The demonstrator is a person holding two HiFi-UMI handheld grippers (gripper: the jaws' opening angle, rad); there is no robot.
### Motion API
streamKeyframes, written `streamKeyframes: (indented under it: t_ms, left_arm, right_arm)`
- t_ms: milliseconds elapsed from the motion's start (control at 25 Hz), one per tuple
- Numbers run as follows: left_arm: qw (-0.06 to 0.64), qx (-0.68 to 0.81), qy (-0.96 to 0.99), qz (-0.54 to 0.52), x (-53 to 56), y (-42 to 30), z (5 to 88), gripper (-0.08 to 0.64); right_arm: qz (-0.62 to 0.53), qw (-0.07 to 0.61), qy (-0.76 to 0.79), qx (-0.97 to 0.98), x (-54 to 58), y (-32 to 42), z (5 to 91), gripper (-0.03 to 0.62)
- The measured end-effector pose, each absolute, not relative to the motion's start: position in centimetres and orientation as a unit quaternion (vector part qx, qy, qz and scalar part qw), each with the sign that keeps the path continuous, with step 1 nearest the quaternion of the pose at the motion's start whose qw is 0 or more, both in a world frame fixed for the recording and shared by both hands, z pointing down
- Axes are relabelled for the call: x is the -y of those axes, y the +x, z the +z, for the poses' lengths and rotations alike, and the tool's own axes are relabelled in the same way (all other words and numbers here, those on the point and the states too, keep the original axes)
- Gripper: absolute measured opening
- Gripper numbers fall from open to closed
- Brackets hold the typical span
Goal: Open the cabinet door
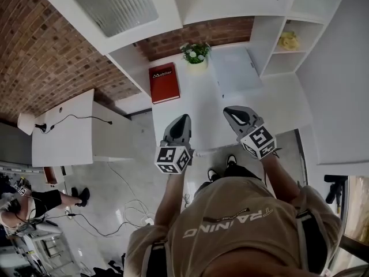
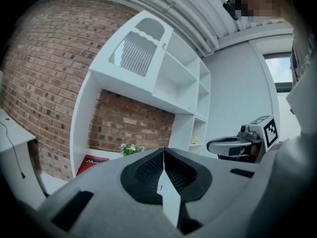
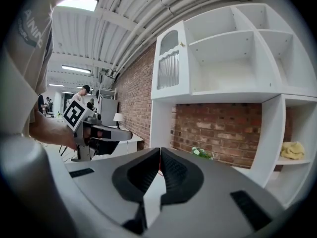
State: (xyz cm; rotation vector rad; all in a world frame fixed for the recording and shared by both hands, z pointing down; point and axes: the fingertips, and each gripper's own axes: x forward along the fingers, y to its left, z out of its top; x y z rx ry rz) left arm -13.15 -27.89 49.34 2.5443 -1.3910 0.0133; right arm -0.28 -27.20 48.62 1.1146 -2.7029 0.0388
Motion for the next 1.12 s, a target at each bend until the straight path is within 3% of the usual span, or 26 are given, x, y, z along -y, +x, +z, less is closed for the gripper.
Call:
streamKeyframes:
  t_ms: [680,1120]
  left_arm:
    - [0.081,0.51,0.856,0.024,36.7,-8.7,47.6,0.009]
    - [0.064,0.519,0.852,0.032,39.0,-7.0,46.6,0.009]
  right_arm:
    - [-0.002,0.052,0.336,0.94,37.7,2.3,46.9,0.012]
    - [-0.018,0.054,0.309,0.949,41.2,2.2,46.3,0.012]
